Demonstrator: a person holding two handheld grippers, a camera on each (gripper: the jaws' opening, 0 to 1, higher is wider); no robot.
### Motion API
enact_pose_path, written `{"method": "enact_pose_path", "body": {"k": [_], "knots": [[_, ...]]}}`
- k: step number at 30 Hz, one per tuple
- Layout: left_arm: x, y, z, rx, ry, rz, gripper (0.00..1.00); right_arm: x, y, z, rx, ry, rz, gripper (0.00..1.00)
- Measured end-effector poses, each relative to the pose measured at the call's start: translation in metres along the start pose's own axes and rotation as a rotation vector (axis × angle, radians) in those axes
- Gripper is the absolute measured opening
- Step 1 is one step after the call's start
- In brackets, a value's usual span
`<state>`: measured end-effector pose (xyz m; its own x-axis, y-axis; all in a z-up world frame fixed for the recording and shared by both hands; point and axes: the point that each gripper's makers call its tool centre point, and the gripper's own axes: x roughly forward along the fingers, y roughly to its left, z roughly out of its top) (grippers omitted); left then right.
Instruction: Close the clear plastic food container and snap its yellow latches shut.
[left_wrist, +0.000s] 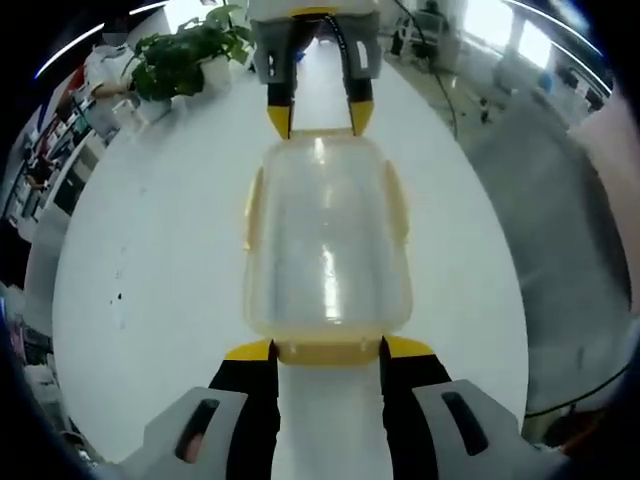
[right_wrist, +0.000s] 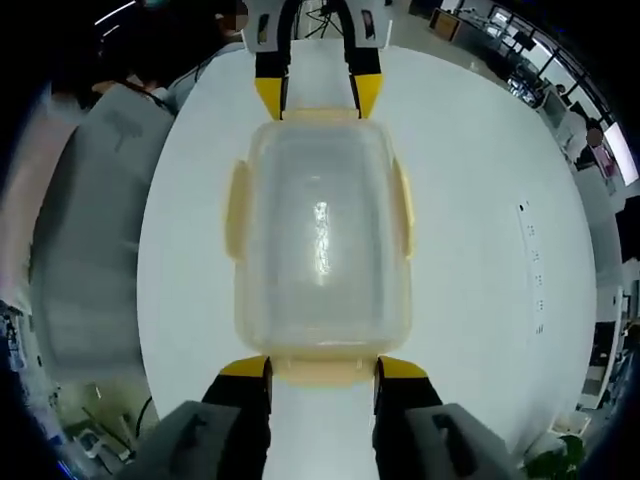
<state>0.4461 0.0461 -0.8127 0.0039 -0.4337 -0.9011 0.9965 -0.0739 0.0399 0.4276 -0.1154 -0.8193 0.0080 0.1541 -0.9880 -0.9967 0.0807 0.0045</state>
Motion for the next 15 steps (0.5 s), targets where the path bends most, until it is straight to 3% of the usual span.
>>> {"method": "enact_pose_path", "body": {"k": [15], "knots": [[0.0101,-0.0003,0.0003,-0.006,0.013,-0.001,0.37,0.007,-0.0006,-0.0069,0.007,0.018,0.023,0.38]]}}
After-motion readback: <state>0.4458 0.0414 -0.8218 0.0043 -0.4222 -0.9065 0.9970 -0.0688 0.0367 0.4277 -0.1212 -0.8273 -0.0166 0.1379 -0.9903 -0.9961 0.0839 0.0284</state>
